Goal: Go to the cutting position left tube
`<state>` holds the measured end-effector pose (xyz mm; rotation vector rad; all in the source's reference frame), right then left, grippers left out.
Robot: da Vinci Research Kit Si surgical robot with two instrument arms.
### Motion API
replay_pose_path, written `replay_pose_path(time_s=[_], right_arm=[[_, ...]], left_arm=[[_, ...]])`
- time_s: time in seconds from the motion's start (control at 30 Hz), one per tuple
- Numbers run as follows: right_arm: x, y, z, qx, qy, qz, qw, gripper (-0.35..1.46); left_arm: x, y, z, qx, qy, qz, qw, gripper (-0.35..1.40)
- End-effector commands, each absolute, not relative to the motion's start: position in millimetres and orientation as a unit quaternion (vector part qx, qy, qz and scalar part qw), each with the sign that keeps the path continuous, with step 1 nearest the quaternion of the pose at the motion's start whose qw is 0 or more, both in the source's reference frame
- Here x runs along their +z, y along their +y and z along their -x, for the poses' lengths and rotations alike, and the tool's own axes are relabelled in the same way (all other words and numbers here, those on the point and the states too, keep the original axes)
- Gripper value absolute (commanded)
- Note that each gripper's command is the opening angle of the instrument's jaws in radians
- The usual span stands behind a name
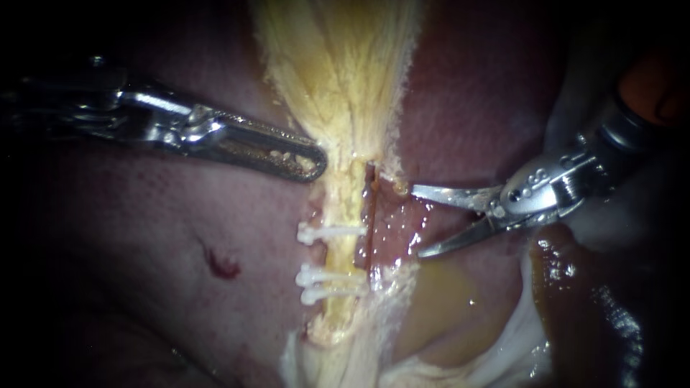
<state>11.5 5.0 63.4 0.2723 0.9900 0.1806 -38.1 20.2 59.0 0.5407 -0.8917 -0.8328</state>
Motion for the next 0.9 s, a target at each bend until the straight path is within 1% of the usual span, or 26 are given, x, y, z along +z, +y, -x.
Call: replay_pose_path(time_s=[0.03,0.23,0.4,0.57,0.67,0.9], right_arm=[[63.4,5.0,-11.5,0.086,0.473,-0.131,0.867,1.44],[63.4,5.0,-11.5,0.084,0.474,-0.133,0.866,1.44],[63.3,5.0,-11.5,0.084,0.476,-0.134,0.865,1.44],[63.2,4.9,-11.6,0.083,0.477,-0.137,0.864,1.44],[63.2,4.9,-11.6,0.082,0.478,-0.138,0.864,1.44],[63.2,4.8,-11.9,0.080,0.480,-0.142,0.862,1.44]], left_arm=[[59.0,20.2,38.0,-0.386,-0.414,-0.251,0.785,-0.35],[58.0,20.4,36.8,-0.384,-0.414,-0.255,0.785,-0.35],[56.0,21.3,34.2,-0.388,-0.412,-0.251,0.785,-0.35],[53.7,22.3,32.0,-0.397,-0.420,-0.245,0.779,-0.35],[52.7,22.4,31.7,-0.399,-0.423,-0.244,0.776,-0.35],[52.2,22.0,32.2,-0.401,-0.422,-0.242,0.776,-0.35]])
